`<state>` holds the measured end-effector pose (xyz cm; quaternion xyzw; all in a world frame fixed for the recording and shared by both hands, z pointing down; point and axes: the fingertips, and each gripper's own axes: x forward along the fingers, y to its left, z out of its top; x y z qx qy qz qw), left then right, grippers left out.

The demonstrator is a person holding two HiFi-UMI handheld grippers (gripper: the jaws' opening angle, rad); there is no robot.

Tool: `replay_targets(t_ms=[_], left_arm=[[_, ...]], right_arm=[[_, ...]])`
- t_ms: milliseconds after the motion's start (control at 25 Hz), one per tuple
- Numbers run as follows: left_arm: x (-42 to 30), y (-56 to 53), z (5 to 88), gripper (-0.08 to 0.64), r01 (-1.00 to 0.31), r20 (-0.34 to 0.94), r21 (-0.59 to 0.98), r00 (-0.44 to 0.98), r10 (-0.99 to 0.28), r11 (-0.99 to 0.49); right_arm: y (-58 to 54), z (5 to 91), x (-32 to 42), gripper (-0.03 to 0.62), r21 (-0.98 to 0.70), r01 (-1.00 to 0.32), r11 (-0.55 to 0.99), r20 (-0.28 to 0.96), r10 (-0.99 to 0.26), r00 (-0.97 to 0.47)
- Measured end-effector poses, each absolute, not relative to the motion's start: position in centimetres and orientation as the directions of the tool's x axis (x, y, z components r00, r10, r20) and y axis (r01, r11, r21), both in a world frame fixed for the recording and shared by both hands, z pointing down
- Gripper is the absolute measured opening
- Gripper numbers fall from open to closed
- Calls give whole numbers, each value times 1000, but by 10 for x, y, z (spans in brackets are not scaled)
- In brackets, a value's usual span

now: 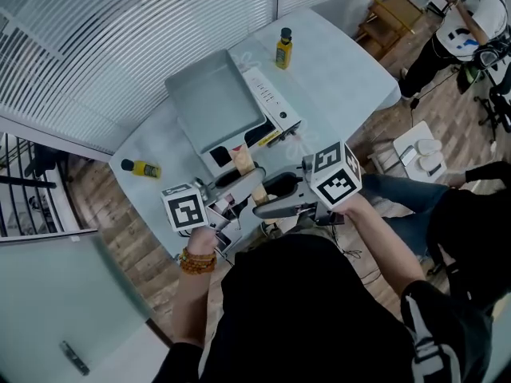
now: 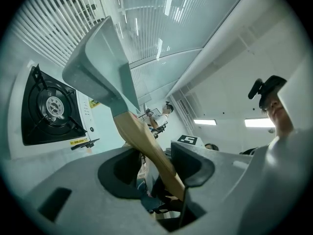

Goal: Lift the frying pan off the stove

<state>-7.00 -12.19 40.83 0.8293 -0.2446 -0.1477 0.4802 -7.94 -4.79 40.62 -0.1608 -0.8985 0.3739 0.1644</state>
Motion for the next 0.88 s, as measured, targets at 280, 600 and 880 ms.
replay_targets(t_ms=[280,600,880], left_arm=[[-69,-121,403,198,-263,-18,861,839,-544,-434],[-69,-122,401,199,-276,-14,853,836,-548,-444],[-70,-122,401,199,-279,-12,851,837,-547,-445]], right_arm=[[-47,403,-79,189,-713,167,681,184,412,-893],[-49,402,-79,195,-702,178,689,184,417,-890],[-49,402,-79,199,-701,175,691,182,411,-893]])
